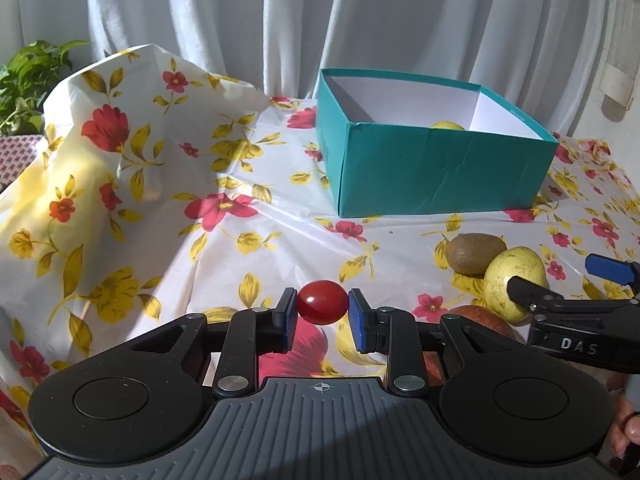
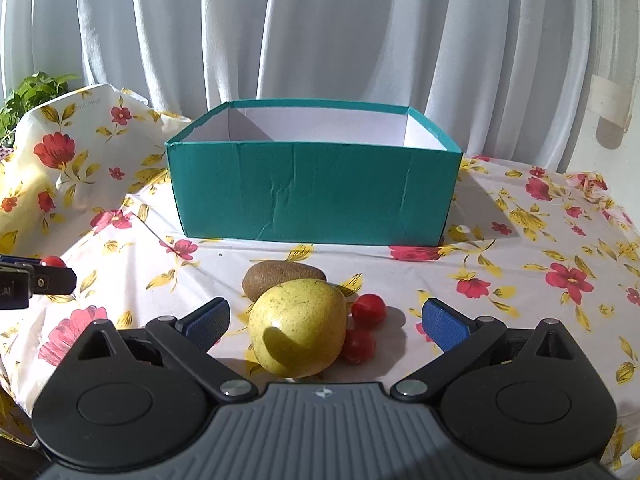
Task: Organize fruits
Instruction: 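Hold the cherry tomato with the left tool while the right tool grasps a yellow pear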
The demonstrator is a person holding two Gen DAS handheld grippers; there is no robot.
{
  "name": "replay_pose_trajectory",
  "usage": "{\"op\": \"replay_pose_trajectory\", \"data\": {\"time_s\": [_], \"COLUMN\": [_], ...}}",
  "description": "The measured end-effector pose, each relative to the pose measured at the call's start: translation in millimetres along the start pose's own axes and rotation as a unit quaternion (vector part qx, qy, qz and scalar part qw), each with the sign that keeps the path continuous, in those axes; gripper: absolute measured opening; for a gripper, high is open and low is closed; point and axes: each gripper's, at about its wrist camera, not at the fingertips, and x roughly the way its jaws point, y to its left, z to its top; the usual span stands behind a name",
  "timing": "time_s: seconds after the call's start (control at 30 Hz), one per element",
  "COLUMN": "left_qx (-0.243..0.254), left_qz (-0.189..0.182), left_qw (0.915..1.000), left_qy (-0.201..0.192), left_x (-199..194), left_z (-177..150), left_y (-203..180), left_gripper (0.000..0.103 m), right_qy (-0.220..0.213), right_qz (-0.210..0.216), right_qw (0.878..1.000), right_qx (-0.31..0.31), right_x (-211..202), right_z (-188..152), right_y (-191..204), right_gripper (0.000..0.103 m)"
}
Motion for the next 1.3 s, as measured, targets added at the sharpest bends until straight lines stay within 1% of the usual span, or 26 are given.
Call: {"op": "replay_pose_trajectory", "data": {"time_s": [0.13,0.37,0.5,0.6,0.9,0.97,1.13,1.3], "left_qx": [-0.001,-0.007,-0.009,-0.011,-0.010,-0.010,-0.010,-0.011], "left_qz": [0.005,0.013,0.014,0.014,0.011,0.011,0.011,0.009], "left_qw": [1.0000,0.9999,0.9998,0.9998,0.9998,0.9998,0.9998,0.9998], "left_qy": [0.003,0.009,0.010,0.012,0.013,0.013,0.014,0.014], "left_x": [2,4,5,6,9,9,10,12], "left_z": [1,4,5,6,8,8,8,9], "left_y": [1,4,6,7,7,7,8,8], "left_gripper": [0.030,0.030,0.030,0.030,0.030,0.030,0.030,0.030], "right_qy": [0.016,0.018,0.018,0.022,0.041,0.045,0.049,0.058], "right_qz": [0.009,0.027,0.016,0.017,0.043,0.045,0.047,0.051], "right_qw": [1.000,0.999,1.000,0.999,0.998,0.997,0.996,0.995], "right_qx": [-0.006,0.012,0.018,0.020,0.035,0.042,0.053,0.056], "right_x": [17,30,32,32,37,38,39,41], "right_z": [-2,3,7,8,8,7,9,11], "right_y": [5,3,-1,-4,-2,-3,-6,-7], "right_gripper": [0.095,0.091,0.085,0.081,0.080,0.079,0.065,0.065]}}
